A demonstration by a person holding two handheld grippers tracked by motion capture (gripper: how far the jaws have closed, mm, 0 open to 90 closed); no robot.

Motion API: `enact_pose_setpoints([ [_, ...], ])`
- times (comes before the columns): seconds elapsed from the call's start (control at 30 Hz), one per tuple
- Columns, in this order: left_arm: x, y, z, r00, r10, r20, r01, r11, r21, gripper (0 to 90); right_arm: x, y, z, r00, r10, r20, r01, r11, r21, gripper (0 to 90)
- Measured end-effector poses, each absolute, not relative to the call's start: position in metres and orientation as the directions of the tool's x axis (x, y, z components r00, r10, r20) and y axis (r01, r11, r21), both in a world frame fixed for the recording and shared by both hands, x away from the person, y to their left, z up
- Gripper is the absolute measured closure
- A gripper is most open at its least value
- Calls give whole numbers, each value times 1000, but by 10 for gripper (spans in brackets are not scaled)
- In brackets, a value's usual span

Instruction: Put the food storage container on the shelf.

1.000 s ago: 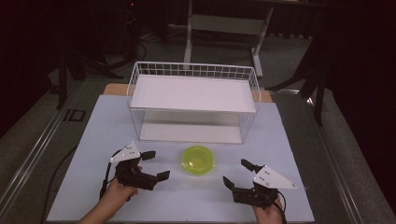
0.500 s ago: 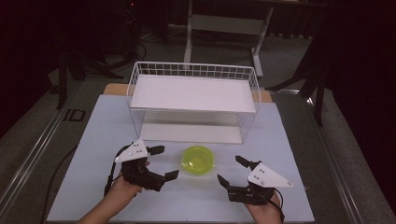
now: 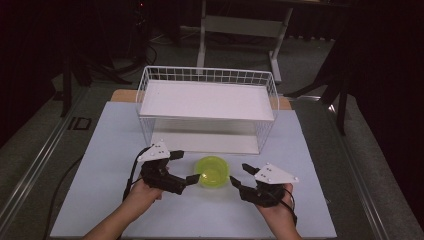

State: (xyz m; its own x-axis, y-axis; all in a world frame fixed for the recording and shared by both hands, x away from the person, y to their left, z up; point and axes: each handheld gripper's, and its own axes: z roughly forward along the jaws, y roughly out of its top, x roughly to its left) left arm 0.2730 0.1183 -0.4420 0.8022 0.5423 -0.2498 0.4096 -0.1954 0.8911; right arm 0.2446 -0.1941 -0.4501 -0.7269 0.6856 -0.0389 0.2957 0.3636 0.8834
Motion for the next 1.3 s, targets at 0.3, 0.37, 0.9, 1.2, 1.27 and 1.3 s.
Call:
enact_pose_setpoints([
  [0.3, 293, 111, -463, 763, 563, -318, 500, -200, 843, 22, 267, -183, -467, -702, 711, 40, 404, 352, 844, 120],
  [0.37, 297, 108, -468, 746, 582, -324, 524, -214, 824, 22, 272, -182, -471, -701, 710, 71, 427, 338, 838, 114],
  [0.9, 313, 103, -501, 656, 633, -410, 658, -213, 723, 308, 302, -177, -485, -633, 738, 233, 581, 254, 774, 214],
  [1.2, 313, 99, -506, 656, 628, -419, 680, -251, 689, 526, 305, -174, -495, -607, 744, 277, 642, 254, 723, 410],
  [1.27, 312, 100, -508, 655, 614, -440, 688, -243, 684, 577, 305, -175, -497, -612, 733, 297, 650, 253, 717, 453],
  [1.3, 311, 100, -507, 652, 617, -441, 689, -240, 683, 588, 305, -175, -497, -613, 731, 300, 651, 251, 717, 470],
])
